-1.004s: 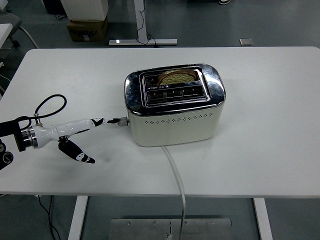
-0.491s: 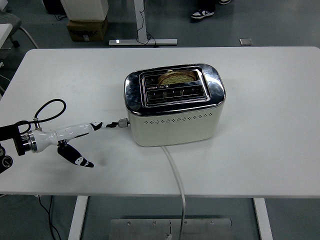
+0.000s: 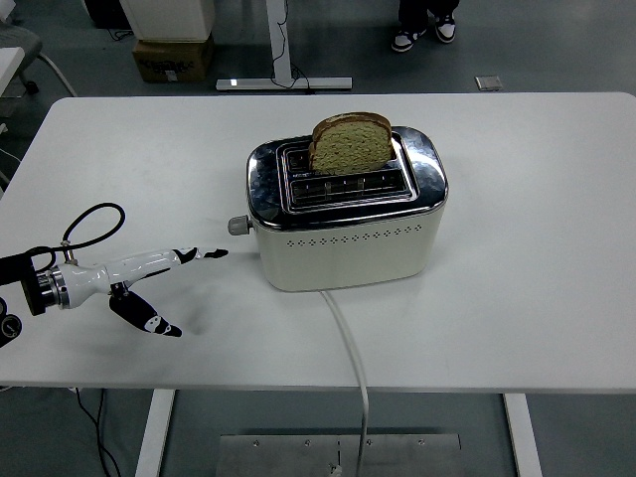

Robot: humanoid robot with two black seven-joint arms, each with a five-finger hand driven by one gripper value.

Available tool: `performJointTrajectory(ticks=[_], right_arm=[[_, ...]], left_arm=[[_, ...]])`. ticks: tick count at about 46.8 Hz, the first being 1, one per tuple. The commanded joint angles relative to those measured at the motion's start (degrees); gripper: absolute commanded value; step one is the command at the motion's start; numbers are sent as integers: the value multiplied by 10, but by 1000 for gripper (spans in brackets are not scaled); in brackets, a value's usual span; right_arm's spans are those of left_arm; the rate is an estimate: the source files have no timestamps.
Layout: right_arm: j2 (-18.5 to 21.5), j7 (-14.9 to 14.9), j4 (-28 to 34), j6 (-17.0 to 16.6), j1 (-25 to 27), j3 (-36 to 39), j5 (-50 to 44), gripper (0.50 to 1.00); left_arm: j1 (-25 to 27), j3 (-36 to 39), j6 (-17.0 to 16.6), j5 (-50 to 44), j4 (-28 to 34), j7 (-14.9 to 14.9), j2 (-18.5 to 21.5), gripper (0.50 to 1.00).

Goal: Press down toaster

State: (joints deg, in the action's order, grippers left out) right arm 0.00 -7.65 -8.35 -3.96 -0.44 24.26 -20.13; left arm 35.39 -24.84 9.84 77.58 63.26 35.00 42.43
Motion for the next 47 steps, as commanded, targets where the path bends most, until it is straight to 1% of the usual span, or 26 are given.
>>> performJointTrajectory(ticks=[1, 14, 20, 28, 33, 40, 47], right_arm=[[0, 0, 0, 0, 0, 0, 0, 1000], [0, 0, 0, 0, 0, 0, 0, 1000], [0, 0, 0, 0, 0, 0, 0, 1000], [0, 0, 0, 0, 0, 0, 0, 1000], [0, 0, 0, 0, 0, 0, 0, 1000], [0, 0, 0, 0, 0, 0, 0, 1000], [0, 0, 0, 0, 0, 0, 0, 1000]], left_arm=[[8, 0, 1, -46, -10, 0, 5, 1000], [28, -1, 2, -188, -71, 0, 8, 1000], [27, -1, 4, -254, -75, 0, 9, 1000], [22, 0, 4, -325, -82, 0, -2, 1000], [22, -1, 4, -390, -102, 0, -26, 1000], [22, -1, 1, -478, -140, 0, -47, 1000], [27, -1, 2, -543, -189, 0, -82, 1000]])
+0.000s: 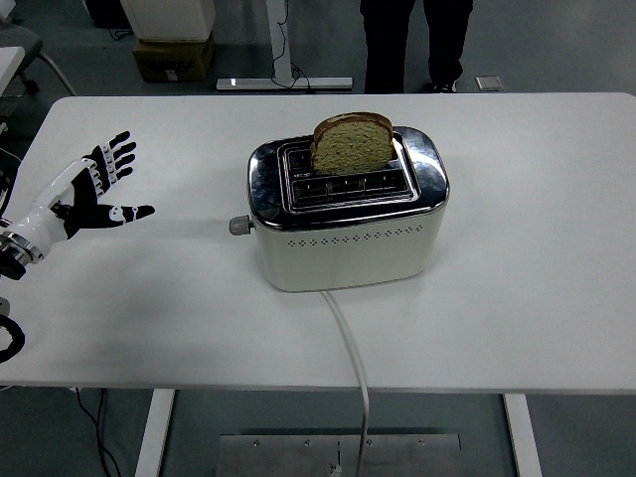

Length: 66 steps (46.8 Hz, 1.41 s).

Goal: Press down toaster

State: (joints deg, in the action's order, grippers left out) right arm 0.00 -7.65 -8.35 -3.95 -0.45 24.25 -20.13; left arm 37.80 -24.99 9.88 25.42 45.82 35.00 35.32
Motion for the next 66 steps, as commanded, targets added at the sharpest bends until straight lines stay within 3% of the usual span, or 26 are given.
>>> performJointTrajectory(ticks=[1, 20, 50, 66], right_arm=[[0, 0, 0, 0, 0, 0, 0, 1000], [0, 0, 0, 0, 0, 0, -1, 1000], [0, 0, 0, 0, -4, 0, -1, 1000], [0, 0, 0, 0, 1, 0, -1, 1000]], left_arm=[[4, 0, 1, -29, -16, 0, -14, 1000], [11, 0, 3, -164, -32, 0, -48, 1000], [25, -14, 5, -251, -63, 0, -117, 1000], [30, -39, 6, -266, -115, 0, -154, 1000]])
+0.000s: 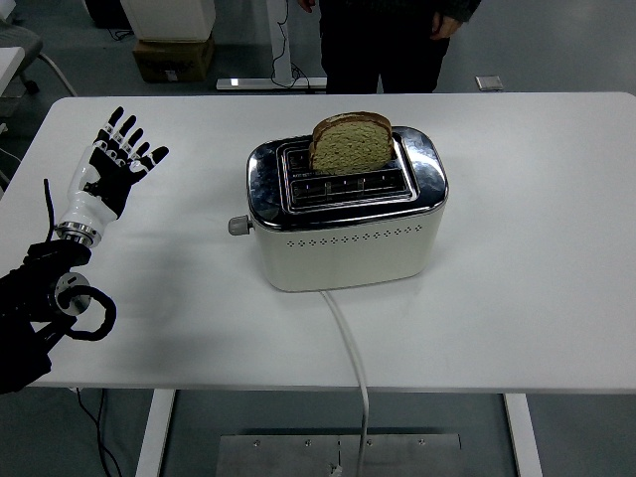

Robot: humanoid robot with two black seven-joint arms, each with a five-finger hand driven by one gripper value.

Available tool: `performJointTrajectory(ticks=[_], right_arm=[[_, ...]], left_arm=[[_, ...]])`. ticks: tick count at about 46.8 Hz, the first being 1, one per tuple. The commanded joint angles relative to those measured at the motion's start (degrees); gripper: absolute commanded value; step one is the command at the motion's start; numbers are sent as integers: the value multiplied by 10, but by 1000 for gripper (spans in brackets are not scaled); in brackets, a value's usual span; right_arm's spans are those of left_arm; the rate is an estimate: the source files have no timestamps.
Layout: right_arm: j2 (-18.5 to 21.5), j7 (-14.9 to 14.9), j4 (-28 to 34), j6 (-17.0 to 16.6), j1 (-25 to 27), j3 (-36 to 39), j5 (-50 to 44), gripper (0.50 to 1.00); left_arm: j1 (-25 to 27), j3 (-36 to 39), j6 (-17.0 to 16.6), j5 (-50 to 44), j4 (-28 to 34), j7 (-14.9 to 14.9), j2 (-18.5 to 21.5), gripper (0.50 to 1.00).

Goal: Press down toaster

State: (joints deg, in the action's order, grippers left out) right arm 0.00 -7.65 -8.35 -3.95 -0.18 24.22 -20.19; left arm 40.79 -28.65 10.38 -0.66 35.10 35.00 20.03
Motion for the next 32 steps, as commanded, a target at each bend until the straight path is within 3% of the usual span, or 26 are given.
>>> performJointTrajectory(ticks=[1, 32], right_arm=[[0, 0, 0, 0, -3, 0, 0, 1000], [0, 0, -5, 0, -11, 0, -2, 1000]], left_arm=[[0, -3, 1, -7, -12, 0, -1, 1000], [9, -18, 11, -29, -50, 0, 0, 1000]])
